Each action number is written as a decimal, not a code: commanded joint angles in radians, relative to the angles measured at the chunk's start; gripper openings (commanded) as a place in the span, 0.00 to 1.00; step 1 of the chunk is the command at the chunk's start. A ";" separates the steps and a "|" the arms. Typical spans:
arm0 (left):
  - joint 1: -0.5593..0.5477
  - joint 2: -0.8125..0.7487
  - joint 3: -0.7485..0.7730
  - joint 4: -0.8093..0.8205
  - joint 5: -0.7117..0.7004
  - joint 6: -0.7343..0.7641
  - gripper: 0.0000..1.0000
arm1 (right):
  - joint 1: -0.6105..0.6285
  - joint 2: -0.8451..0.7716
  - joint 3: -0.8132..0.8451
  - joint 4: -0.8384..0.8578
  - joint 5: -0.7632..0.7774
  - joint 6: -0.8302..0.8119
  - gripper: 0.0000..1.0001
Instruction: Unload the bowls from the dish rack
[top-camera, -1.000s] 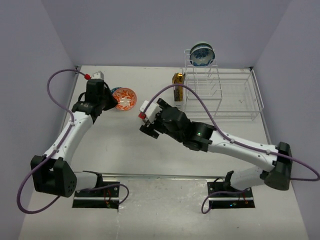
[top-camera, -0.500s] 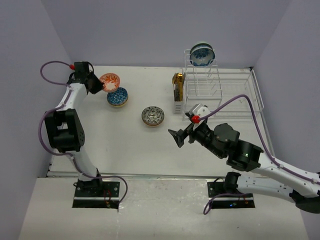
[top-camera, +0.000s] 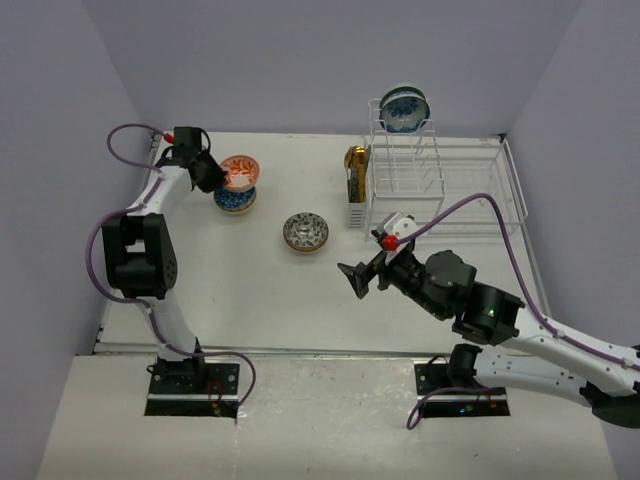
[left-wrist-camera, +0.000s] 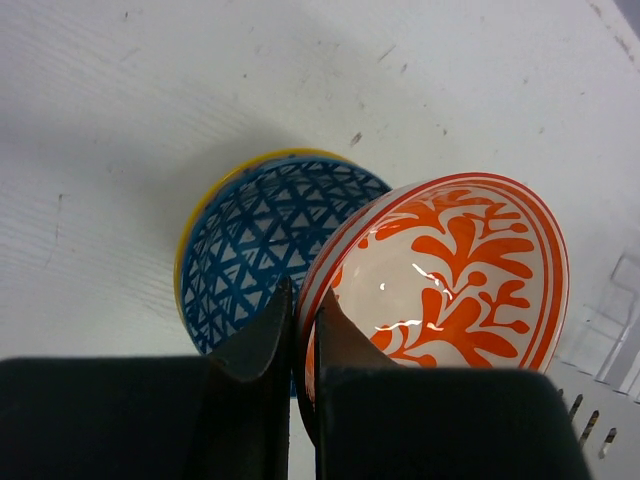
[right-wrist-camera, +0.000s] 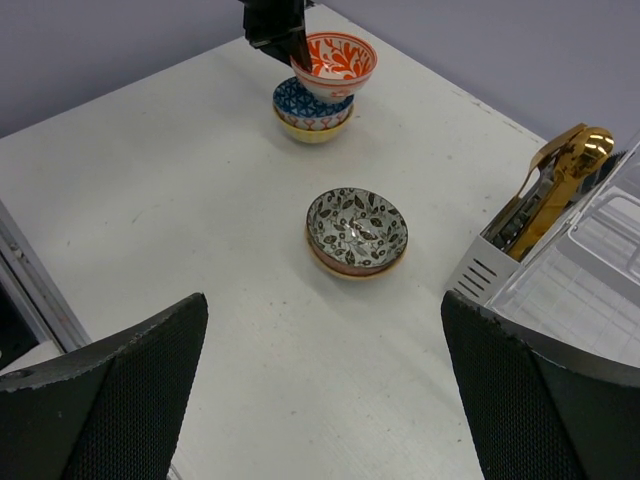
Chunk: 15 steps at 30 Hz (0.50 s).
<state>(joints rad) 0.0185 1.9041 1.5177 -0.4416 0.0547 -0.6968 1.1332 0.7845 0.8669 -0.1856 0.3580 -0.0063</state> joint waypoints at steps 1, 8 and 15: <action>0.000 -0.097 -0.045 0.044 -0.049 -0.023 0.00 | 0.004 -0.014 -0.014 0.037 0.025 0.014 0.99; 0.003 -0.079 -0.073 0.049 -0.018 -0.026 0.00 | 0.004 -0.027 -0.032 0.044 0.025 0.017 0.99; 0.008 -0.085 -0.110 0.089 0.033 -0.036 0.04 | 0.004 -0.011 -0.039 0.046 0.019 0.015 0.99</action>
<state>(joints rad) 0.0177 1.8774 1.4040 -0.4320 0.0395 -0.7033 1.1332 0.7723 0.8368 -0.1844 0.3580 -0.0025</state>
